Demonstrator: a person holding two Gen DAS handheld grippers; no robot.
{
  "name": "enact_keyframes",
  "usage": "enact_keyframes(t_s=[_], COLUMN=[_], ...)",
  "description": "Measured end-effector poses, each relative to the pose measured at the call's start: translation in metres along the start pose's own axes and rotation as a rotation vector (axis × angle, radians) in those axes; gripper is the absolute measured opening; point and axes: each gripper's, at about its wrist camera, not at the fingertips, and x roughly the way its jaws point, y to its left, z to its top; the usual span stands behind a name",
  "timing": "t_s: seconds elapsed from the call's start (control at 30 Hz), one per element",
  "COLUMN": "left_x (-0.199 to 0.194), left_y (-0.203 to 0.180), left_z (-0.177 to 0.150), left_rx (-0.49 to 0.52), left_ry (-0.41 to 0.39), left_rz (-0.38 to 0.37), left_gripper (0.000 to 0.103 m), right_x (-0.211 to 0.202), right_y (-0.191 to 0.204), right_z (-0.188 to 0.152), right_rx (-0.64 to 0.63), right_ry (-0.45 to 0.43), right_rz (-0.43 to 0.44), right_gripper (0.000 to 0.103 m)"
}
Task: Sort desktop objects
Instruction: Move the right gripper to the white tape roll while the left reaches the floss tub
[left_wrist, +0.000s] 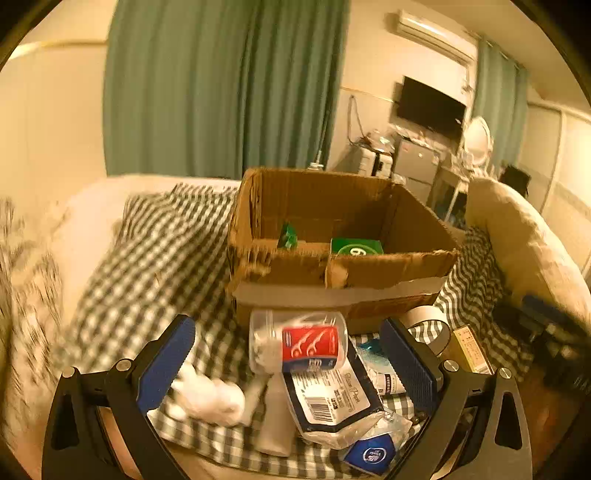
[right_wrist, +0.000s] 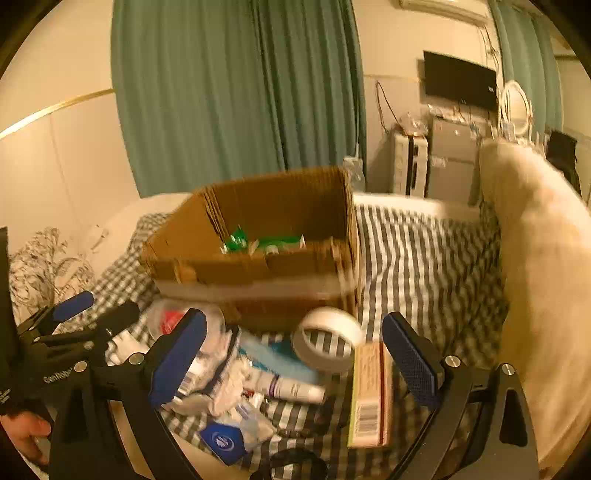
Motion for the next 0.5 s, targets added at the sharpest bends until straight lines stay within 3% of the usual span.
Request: enact_keyframes(t_s=[0.17,0.5], left_x=[0.018,0.037], left_y=[0.007,0.014], left_z=[-0.028,-0.044], left_rx=[-0.035,-0.037], left_ry=[0.036,0.078], left_rz=[-0.031,-0.024], left_gripper=[0.103,0.103], right_x=[0.018,0.028], right_y=[-0.011,-0.023], right_z=[-0.03,-0.041], right_rx=[0.021,0.064], right_ry=[0.027,0.066], right_rz=[-0.039,-0.071], right_gripper=[0.097,0.102])
